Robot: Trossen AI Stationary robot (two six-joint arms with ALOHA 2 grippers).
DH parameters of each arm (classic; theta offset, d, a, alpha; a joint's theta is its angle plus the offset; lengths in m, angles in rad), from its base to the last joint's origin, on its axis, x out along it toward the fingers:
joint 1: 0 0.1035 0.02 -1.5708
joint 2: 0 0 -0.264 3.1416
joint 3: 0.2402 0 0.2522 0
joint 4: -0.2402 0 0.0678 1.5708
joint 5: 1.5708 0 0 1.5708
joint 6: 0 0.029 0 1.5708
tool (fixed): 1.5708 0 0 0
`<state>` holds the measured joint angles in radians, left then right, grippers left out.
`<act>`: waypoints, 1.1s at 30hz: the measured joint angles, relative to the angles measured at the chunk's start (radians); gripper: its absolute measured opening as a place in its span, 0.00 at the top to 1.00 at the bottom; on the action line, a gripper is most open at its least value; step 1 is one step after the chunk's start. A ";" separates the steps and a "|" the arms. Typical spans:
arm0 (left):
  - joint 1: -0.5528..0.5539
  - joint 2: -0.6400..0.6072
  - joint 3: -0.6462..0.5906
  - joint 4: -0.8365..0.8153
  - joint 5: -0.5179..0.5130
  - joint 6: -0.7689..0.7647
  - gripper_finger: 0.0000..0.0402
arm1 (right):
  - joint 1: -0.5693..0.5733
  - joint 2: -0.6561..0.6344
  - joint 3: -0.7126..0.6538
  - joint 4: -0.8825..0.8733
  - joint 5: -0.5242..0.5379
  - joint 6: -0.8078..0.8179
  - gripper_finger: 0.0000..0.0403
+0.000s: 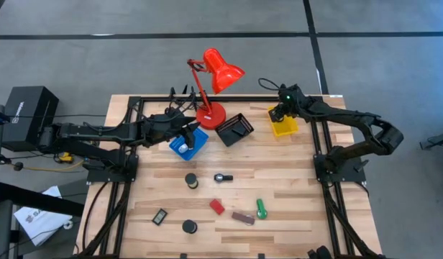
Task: Pick & Place Office items
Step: Put the right green hourglass into the yellow bin, then put the black wristwatch into the blue bin
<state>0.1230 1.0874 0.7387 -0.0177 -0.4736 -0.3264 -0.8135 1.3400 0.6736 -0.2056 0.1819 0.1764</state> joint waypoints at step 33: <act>0.000 0.000 0.000 -0.003 0.002 0.005 0.67 | 0.005 -0.157 -0.002 -0.067 -0.023 0.053 0.25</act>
<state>0.1230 1.0874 0.7387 -0.0208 -0.4713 -0.3210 -0.8080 1.1831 0.6720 -0.2727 0.1585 0.2297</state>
